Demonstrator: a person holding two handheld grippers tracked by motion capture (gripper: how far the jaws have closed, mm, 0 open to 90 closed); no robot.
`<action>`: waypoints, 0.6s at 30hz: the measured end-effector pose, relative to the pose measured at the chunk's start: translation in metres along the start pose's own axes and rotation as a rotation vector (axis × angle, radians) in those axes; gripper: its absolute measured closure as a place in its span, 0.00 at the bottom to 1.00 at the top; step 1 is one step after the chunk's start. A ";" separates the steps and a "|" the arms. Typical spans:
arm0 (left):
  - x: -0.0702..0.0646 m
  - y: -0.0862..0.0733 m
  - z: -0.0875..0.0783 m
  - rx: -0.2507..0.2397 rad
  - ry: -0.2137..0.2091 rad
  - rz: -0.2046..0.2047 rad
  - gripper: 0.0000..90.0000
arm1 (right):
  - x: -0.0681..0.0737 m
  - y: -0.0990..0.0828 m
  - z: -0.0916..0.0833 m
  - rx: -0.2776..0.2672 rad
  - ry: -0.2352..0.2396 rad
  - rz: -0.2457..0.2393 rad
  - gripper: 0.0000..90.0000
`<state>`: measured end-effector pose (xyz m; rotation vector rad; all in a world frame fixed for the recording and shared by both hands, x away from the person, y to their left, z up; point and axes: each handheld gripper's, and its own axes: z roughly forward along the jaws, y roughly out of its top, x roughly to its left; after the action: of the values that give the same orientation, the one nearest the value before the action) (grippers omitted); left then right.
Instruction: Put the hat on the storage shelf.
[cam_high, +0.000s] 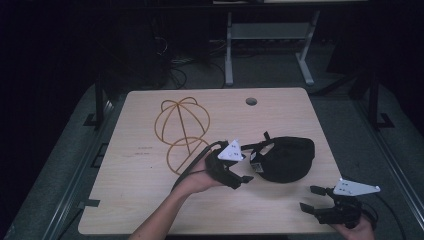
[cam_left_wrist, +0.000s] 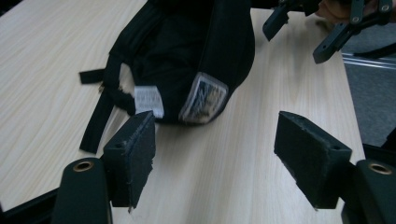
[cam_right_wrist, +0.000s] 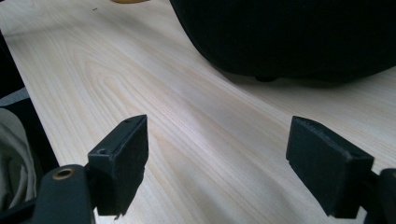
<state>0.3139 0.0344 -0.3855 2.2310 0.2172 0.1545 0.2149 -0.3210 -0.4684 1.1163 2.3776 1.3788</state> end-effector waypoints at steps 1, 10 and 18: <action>0.002 0.003 0.003 0.005 -0.010 0.007 0.33 | 0.000 0.000 0.000 -0.004 -0.001 0.001 0.23; 0.013 0.009 0.027 0.041 -0.046 0.021 0.37 | 0.000 0.000 -0.001 -0.010 0.001 0.001 0.23; 0.015 0.005 0.038 0.071 -0.057 0.030 0.42 | 0.001 0.001 0.001 -0.003 0.005 -0.006 0.23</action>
<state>0.3360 0.0051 -0.4045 2.3068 0.1605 0.1004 0.2147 -0.3199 -0.4681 1.1050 2.3796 1.3849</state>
